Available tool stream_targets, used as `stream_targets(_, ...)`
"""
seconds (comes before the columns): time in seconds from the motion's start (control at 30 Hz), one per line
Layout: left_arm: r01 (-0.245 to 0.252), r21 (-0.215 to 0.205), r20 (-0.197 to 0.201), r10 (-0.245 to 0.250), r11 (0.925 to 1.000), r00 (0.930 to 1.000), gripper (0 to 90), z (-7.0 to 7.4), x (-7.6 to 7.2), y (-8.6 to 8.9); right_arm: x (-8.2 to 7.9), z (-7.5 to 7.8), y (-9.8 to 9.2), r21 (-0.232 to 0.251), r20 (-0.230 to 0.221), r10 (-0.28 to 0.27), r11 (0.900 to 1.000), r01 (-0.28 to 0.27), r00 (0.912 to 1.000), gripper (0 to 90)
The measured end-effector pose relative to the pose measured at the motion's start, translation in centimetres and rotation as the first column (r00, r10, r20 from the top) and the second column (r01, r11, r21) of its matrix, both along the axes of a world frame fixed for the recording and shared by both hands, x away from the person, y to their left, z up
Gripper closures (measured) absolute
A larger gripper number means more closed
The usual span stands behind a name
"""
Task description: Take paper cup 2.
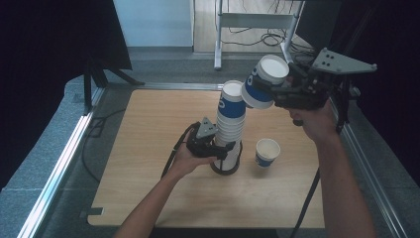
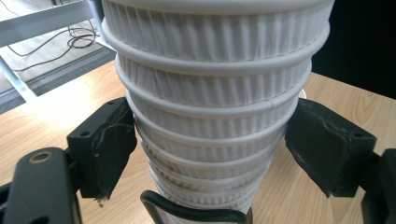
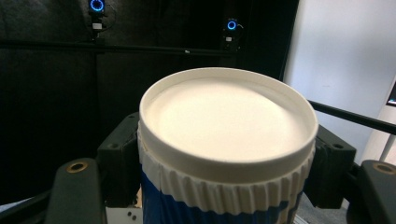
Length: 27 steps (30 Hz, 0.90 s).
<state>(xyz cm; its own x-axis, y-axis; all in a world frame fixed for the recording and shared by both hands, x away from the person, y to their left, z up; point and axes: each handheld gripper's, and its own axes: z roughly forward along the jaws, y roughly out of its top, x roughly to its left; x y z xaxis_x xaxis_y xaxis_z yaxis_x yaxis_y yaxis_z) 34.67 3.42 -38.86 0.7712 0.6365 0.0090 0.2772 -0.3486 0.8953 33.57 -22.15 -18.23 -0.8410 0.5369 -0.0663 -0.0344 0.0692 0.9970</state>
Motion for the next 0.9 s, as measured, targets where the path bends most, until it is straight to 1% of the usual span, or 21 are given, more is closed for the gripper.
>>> stream_targets(0.17,-0.001,0.000,0.001,0.001,1.0000,1.0000,17.3,0.0,0.0,0.0,-0.9,-0.4,-1.3,-0.002,0.006,-0.005,1.000,0.005,1.0000,27.4)
stream_targets(0.37,-0.001,0.001,0.001,0.001,1.0000,1.0000,17.3,0.0,0.0,0.0,-1.3,-1.4,-2.4,-0.007,-0.005,-0.008,1.000,0.008,1.0000,27.4)
stream_targets(0.57,-0.002,0.002,-0.002,0.002,1.0000,1.0000,17.3,0.0,-0.1,0.0,-1.6,-2.2,-2.7,-0.011,-0.013,0.000,1.000,0.000,0.9999,27.4)
stream_targets(0.8,-0.005,0.005,-0.004,0.005,1.0000,1.0000,17.3,0.0,-0.1,0.0,-2.1,-3.6,-2.9,-0.021,-0.016,0.003,1.000,-0.003,0.9999,27.3)
stream_targets(0.83,-0.009,-0.008,-0.004,0.009,0.9999,0.9999,17.3,0.0,-0.1,-0.1,-2.2,-3.9,-2.9,-0.019,-0.019,0.005,1.000,-0.006,0.9998,27.4)
stream_targets(0.9,-0.007,-0.004,-0.005,0.007,1.0000,1.0000,17.3,0.0,-0.1,-0.1,-2.3,-4.3,-2.9,-0.022,-0.021,0.008,1.000,-0.008,0.9998,27.3)
